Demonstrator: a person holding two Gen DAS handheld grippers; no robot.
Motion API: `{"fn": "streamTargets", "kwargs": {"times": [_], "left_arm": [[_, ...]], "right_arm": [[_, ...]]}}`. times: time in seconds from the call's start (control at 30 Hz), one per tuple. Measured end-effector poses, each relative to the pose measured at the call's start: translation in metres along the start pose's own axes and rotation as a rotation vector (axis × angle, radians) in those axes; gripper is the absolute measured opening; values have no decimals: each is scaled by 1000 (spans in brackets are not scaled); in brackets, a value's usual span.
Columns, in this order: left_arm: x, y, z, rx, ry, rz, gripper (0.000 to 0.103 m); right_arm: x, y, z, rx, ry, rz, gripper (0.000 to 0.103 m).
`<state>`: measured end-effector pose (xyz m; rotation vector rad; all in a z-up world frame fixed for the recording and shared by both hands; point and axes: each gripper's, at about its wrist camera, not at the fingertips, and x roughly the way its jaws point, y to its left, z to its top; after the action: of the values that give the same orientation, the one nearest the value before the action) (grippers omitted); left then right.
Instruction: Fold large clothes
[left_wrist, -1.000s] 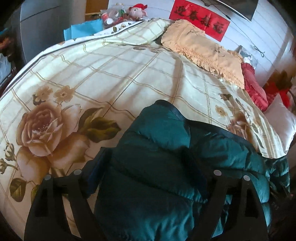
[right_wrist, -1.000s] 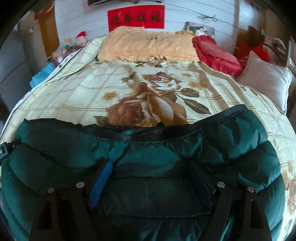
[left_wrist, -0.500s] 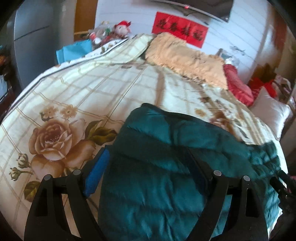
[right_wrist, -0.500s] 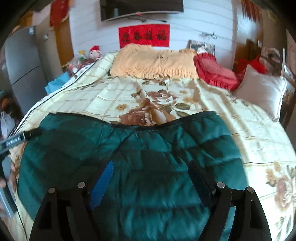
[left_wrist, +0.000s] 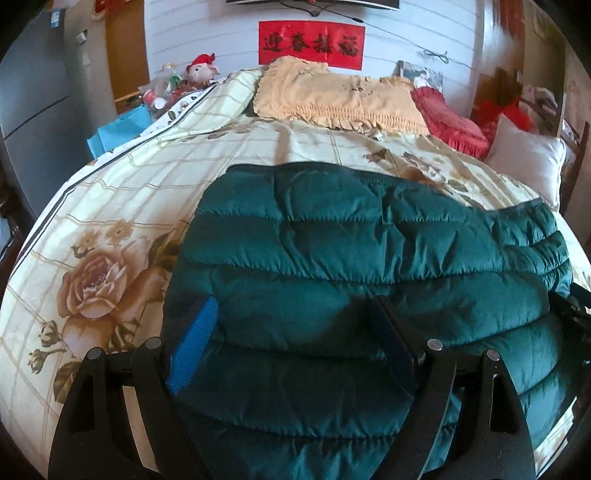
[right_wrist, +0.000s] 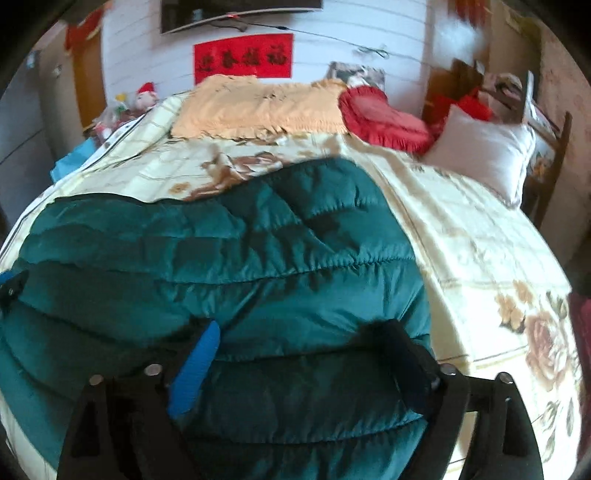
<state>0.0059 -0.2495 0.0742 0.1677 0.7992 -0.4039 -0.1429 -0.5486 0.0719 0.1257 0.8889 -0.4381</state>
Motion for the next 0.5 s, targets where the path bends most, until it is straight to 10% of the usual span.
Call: {"fn": "streamTargets", "kwargs": {"times": [0.5], "left_arm": [[15, 0, 0, 8, 12, 2, 88]], "right_arm": [[-59, -14, -17, 42, -31, 111, 95]]}}
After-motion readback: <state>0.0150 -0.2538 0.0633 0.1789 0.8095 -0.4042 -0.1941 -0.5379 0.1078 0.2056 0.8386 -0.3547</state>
